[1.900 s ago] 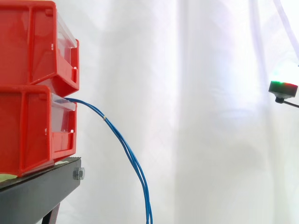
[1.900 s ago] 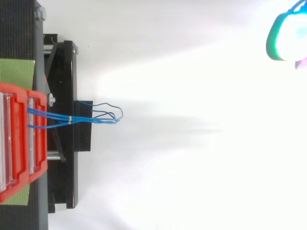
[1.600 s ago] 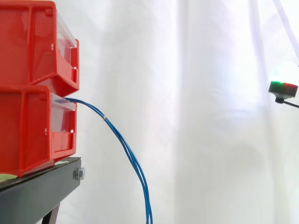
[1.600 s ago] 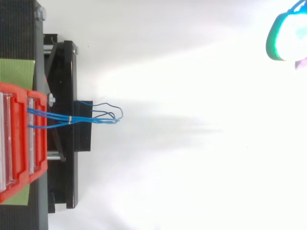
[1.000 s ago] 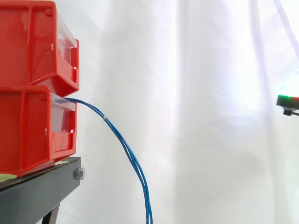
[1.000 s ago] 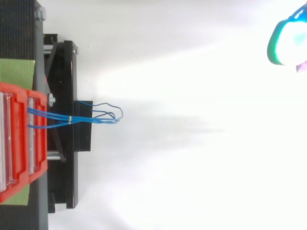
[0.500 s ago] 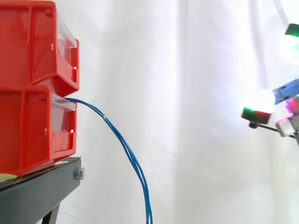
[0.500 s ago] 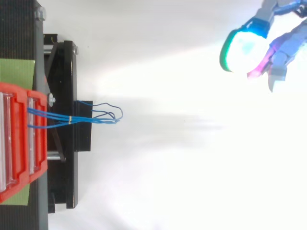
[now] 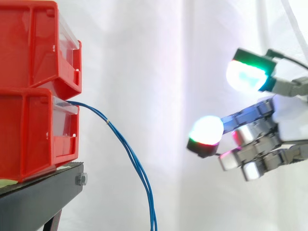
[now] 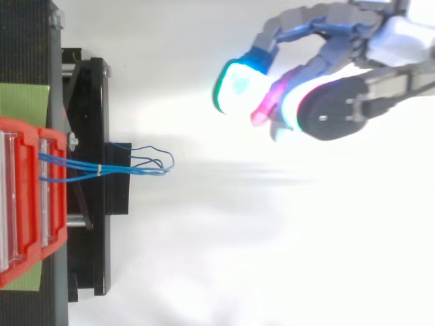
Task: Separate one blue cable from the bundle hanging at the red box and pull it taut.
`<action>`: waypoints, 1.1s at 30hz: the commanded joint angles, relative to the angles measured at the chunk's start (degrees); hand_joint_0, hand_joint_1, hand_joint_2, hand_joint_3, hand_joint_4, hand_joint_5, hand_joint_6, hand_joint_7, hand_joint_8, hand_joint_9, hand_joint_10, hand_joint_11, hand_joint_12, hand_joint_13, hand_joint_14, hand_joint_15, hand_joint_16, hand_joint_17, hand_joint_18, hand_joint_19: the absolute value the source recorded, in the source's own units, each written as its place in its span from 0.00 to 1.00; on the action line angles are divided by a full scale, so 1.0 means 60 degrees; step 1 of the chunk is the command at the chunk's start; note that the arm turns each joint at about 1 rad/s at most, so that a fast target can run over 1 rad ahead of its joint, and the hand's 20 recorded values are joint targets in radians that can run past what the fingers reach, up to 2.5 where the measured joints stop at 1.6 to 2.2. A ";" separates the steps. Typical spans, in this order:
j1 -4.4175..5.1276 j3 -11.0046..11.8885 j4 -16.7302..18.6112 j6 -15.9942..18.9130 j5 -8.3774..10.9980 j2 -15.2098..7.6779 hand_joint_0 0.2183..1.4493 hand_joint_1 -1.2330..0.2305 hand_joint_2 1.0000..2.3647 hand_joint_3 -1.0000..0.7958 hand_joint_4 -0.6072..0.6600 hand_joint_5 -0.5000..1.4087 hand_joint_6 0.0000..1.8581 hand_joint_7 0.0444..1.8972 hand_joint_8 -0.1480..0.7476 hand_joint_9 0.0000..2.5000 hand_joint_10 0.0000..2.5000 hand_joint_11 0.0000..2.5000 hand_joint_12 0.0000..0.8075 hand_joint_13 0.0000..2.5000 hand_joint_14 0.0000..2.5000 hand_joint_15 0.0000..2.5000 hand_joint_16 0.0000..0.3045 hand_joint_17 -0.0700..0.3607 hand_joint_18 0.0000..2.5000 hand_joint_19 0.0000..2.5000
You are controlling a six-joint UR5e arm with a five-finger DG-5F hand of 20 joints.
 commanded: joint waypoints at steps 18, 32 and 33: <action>0.0391 0.1207 0.1201 -0.1054 0.1066 -0.1818 0.30 0.43 0.00 0.28 0.74 0.18 0.27 0.46 0.57 0.38 0.01 0.25 0.47 0.28 0.00 0.15 0.17 0.43 0.26 0.23; 0.0391 0.2130 0.1714 -0.0644 0.1007 -0.2873 0.25 0.34 0.00 0.28 0.71 0.16 0.27 0.44 0.53 0.27 0.00 0.16 0.45 0.12 0.00 0.05 0.18 0.44 0.07 0.09; 0.0405 0.2130 0.1860 -0.0673 0.1007 -0.2858 0.25 0.34 0.00 0.28 0.71 0.16 0.27 0.44 0.53 0.27 0.00 0.17 0.45 0.12 0.00 0.06 0.17 0.44 0.07 0.09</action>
